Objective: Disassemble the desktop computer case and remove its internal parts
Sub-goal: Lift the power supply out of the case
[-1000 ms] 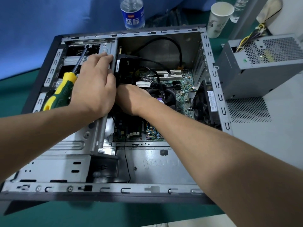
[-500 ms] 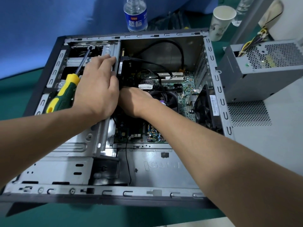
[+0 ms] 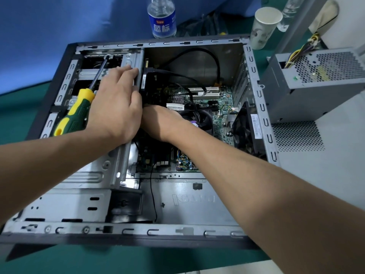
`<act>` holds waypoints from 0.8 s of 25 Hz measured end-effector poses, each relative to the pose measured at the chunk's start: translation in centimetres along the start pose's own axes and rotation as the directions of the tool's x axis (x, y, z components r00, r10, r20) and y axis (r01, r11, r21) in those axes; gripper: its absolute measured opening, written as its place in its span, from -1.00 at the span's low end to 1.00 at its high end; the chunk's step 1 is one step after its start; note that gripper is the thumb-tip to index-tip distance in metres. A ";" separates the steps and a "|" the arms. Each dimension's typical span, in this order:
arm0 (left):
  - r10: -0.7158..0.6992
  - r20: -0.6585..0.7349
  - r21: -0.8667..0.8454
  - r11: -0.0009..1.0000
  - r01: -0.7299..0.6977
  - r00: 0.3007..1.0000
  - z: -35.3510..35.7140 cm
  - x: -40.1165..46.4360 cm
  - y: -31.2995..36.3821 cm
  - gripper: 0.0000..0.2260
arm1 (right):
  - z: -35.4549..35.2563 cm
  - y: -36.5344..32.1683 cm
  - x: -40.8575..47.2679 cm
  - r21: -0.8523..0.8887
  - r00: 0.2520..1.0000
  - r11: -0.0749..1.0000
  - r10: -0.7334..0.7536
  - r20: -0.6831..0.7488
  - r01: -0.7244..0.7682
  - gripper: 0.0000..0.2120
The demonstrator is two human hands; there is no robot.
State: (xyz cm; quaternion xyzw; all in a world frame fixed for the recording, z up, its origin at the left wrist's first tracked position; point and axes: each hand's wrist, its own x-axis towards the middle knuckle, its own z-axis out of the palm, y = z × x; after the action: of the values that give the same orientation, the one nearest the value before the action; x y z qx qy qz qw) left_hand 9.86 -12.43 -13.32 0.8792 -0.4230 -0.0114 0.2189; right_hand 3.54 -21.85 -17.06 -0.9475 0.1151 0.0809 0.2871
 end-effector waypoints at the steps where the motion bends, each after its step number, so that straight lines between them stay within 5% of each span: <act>1: 0.000 -0.003 0.001 1.000 0.000 1.000 0.0 0.1 0.0 -0.46 | 0.0 -0.1 0.0 -0.007 1.000 1.000 -0.001 -0.009 0.000 -0.71; 20: -0.004 0.005 0.006 1.000 0.004 1.000 -0.2 0.1 0.0 -0.47 | 0.0 -0.3 -0.4 -0.021 1.000 1.000 -0.017 -0.018 0.016 -0.73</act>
State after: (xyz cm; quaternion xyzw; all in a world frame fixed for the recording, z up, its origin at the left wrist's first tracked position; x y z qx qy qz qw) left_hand 9.97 -12.43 -13.17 0.8807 -0.4218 -0.0127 0.2152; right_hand 3.19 -21.54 -16.82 -0.9521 0.1090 0.0710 0.2767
